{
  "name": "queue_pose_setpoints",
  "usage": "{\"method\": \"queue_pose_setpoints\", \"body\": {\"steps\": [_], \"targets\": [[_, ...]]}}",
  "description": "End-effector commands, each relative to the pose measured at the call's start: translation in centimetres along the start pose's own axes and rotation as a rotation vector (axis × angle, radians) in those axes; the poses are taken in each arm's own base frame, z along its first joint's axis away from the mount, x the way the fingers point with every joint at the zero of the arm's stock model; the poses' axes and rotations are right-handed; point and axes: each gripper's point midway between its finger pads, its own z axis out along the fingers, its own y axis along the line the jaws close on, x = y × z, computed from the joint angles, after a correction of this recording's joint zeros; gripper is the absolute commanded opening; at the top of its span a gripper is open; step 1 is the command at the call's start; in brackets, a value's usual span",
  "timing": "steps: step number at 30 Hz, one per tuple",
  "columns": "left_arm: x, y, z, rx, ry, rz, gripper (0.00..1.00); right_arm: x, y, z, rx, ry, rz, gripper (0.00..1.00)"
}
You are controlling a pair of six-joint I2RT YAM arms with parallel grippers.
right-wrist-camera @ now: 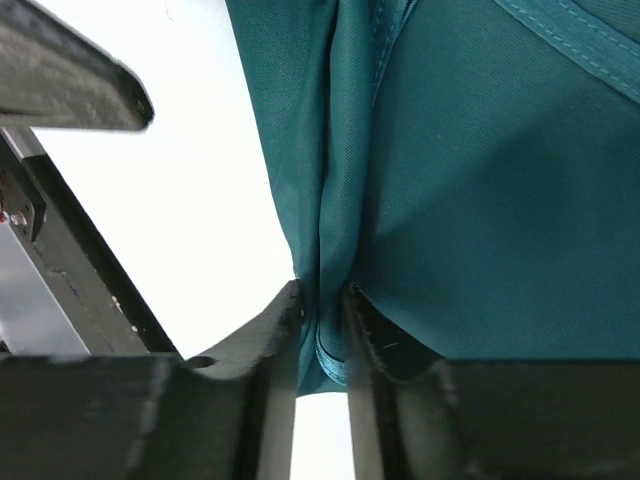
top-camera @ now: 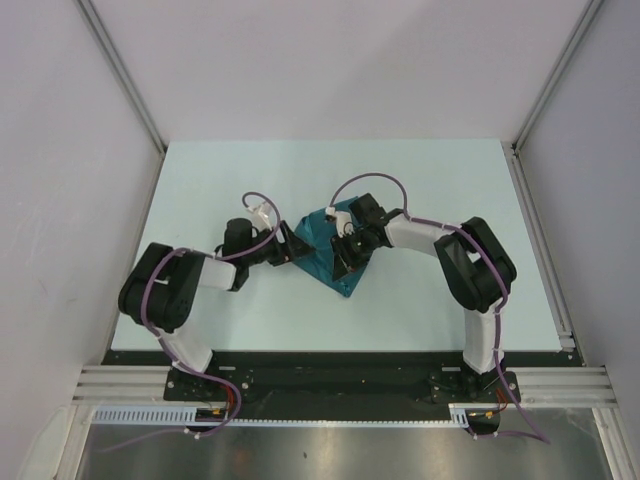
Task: Fold the napkin, place the utensils inside, and roll it up
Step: Roll the napkin with the utensil
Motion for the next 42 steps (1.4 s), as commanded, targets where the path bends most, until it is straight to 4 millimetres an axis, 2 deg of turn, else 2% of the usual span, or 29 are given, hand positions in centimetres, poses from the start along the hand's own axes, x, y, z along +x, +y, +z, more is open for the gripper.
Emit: {"method": "queue_pose_setpoints", "body": {"steps": [1, 3, 12, 17, 29, 36, 39, 42], "targets": [[-2.0, 0.4, -1.0, -0.051, -0.036, 0.107, 0.83, 0.1, -0.1, 0.7, -0.007, 0.005, -0.010, 0.23], [-2.5, 1.2, -1.3, -0.110, -0.043, 0.131, 0.83, 0.2, -0.1, 0.8, -0.010, 0.007, -0.009, 0.20], [-4.5, 1.2, -2.2, -0.170, -0.089, 0.304, 0.83, 0.3, -0.2, 1.1, -0.023, 0.011, -0.002, 0.17], [-4.7, 1.7, -1.9, -0.173, -0.093, 0.340, 0.84, 0.4, -0.2, 1.2, -0.025, 0.015, 0.001, 0.17], [-4.9, 1.0, -0.3, -0.101, -0.098, 0.351, 0.81, 0.6, -0.3, 1.3, -0.031, 0.024, 0.004, 0.16], [-4.8, 1.0, 0.2, -0.091, -0.100, 0.344, 0.72, 0.7, -0.3, 1.5, -0.033, 0.028, 0.010, 0.16], [-4.7, 1.2, 0.4, -0.097, -0.097, 0.341, 0.60, 0.8, -0.3, 1.6, -0.037, 0.031, 0.009, 0.16], [-4.6, 1.5, 0.6, -0.100, -0.092, 0.337, 0.54, 0.7, -0.3, 1.6, -0.035, 0.029, 0.012, 0.16]]}}
